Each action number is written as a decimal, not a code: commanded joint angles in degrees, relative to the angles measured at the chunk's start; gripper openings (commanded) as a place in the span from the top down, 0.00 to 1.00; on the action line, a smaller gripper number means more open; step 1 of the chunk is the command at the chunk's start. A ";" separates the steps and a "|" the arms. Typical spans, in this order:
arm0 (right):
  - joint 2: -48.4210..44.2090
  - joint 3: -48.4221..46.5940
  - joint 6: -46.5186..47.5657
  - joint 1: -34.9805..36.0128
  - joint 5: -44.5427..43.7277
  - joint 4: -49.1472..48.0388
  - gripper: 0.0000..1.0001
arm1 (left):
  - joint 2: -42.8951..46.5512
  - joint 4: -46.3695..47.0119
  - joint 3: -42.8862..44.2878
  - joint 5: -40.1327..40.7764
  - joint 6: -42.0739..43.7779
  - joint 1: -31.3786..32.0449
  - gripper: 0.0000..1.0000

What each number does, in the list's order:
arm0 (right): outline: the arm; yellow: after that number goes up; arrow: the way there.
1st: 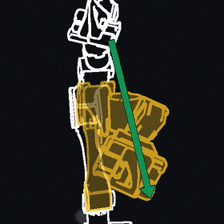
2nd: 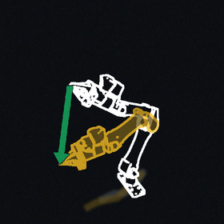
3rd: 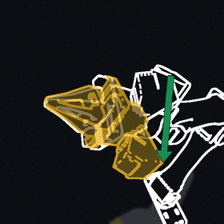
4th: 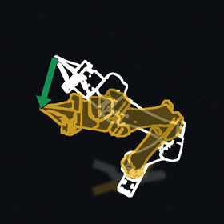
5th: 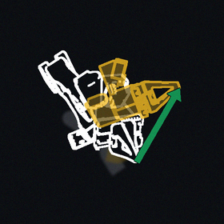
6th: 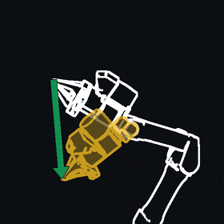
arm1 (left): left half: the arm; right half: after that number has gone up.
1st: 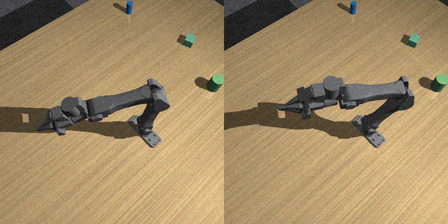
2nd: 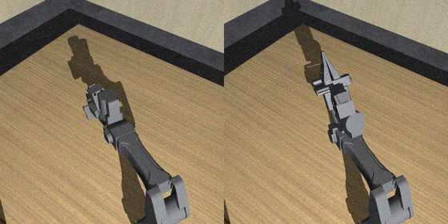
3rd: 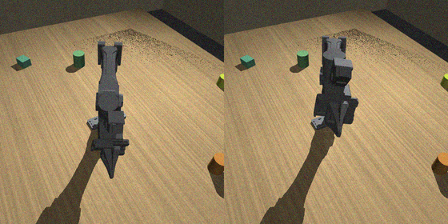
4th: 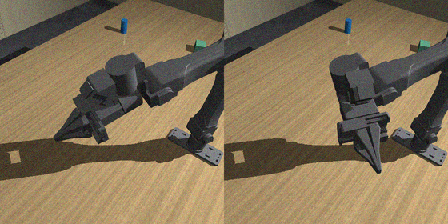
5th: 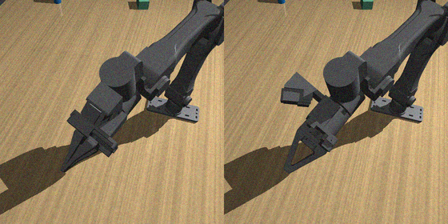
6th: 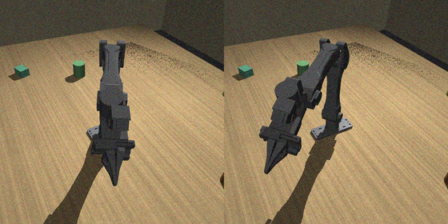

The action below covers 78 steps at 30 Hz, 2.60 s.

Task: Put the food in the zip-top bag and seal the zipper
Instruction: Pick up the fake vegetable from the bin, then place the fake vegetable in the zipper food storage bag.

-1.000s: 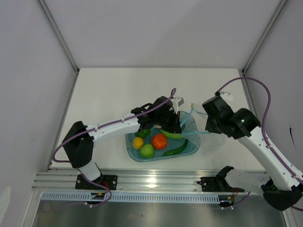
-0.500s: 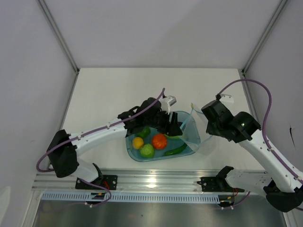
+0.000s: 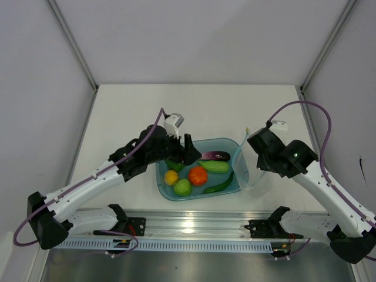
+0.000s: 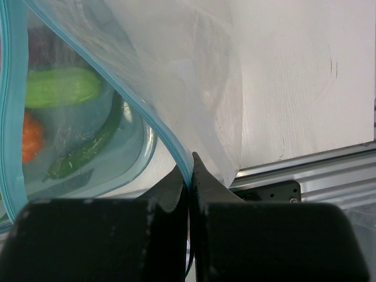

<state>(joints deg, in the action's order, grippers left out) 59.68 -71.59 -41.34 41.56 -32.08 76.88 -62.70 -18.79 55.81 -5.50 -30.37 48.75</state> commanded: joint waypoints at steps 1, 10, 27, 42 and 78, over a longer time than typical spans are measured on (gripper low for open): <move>-0.27 0.04 2.40 -0.16 1.03 0.12 1.00 | -0.05 -3.10 -1.84 2.25 1.10 -2.60 0.19; 0.35 1.81 8.12 -3.94 6.58 -6.22 1.00 | -5.76 2.17 -3.17 -6.19 -0.39 -2.87 0.20; -1.23 1.98 12.25 -7.20 4.91 -5.95 1.00 | -23.61 2.17 2.90 -3.21 -7.16 -2.78 0.27; -2.03 2.33 12.52 -7.64 6.23 -5.86 1.00 | -27.04 3.32 -2.02 -2.15 -8.92 -2.17 0.27; 1.49 4.18 12.60 -7.64 7.73 -9.64 1.00 | -4.89 6.56 6.94 -12.07 -9.88 0.20 0.98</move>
<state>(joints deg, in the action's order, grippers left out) 60.71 -67.46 -28.69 34.06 -24.27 68.97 -67.33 -16.34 60.45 -13.98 -37.74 48.03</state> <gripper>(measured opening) 0.003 0.578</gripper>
